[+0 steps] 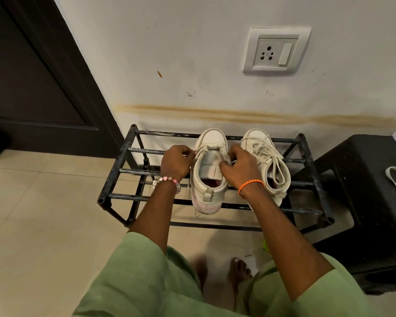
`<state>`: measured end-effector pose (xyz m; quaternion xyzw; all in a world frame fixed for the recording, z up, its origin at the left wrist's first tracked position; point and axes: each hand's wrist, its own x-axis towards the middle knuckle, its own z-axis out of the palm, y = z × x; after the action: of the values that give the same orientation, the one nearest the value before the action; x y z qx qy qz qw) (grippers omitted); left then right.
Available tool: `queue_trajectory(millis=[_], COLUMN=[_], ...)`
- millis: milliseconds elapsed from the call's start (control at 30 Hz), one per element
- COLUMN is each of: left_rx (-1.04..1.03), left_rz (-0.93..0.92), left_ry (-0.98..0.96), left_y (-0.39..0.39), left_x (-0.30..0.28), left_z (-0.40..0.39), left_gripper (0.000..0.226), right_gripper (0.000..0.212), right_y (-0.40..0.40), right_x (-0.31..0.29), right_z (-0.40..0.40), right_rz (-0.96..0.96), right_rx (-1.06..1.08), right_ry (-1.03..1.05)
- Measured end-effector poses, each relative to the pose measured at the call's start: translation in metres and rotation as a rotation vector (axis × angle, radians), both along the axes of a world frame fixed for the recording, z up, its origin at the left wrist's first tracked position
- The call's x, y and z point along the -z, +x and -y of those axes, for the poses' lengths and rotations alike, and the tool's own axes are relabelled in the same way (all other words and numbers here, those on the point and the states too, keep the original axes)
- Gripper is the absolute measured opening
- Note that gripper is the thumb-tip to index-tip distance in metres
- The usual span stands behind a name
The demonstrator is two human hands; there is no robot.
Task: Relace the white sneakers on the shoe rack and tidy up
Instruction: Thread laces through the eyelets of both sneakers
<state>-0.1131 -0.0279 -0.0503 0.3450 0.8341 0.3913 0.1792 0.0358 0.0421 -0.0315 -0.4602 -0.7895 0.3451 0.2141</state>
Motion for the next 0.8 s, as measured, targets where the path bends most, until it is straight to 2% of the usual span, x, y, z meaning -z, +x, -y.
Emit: queue_trajectory(millis=[67,133,267,367,467,633,700,800], left_rx=[-0.004,0.018,-0.055,-0.082,0.009,0.224,0.167,-0.056], left_rz=[-0.056,0.001,0.375,0.527,0.646,0.713,0.682,0.688], left_ry=[-0.037,-0.096,-0.023,0.065,0.192,0.245,0.296,0.439], left_y=[0.002,0.004,0.004,0.001,0.006,0.02,0.023,0.015], left_x=[-0.004,-0.006,-0.028,-0.054,-0.086,-0.128,-0.133,-0.124], left_z=[-0.003,-0.006,-0.008,-0.009,-0.01,-0.012,-0.013,-0.014], left_gripper=[0.024,0.028,0.031,0.028,0.025,0.021,0.022,0.023], right_gripper=[0.019,0.019,0.019,0.013,0.003,0.015,0.015,0.018], right_y=[-0.001,-0.001,-0.004,-0.009,-0.014,-0.023,-0.025,-0.016], right_x=[0.001,0.001,-0.005,-0.022,-0.048,-0.076,-0.084,-0.098], right_z=[0.0,-0.002,0.001,0.003,0.003,0.021,0.026,0.02], right_rz=[0.016,0.035,-0.029,-0.176,-0.321,-0.454,-0.525,-0.61], right_rx=[-0.003,0.002,0.018,0.067,0.008,-0.254,-0.288,-0.214], right_ry=[-0.014,-0.025,-0.072,-0.05,-0.113,-0.273,-0.344,-0.485])
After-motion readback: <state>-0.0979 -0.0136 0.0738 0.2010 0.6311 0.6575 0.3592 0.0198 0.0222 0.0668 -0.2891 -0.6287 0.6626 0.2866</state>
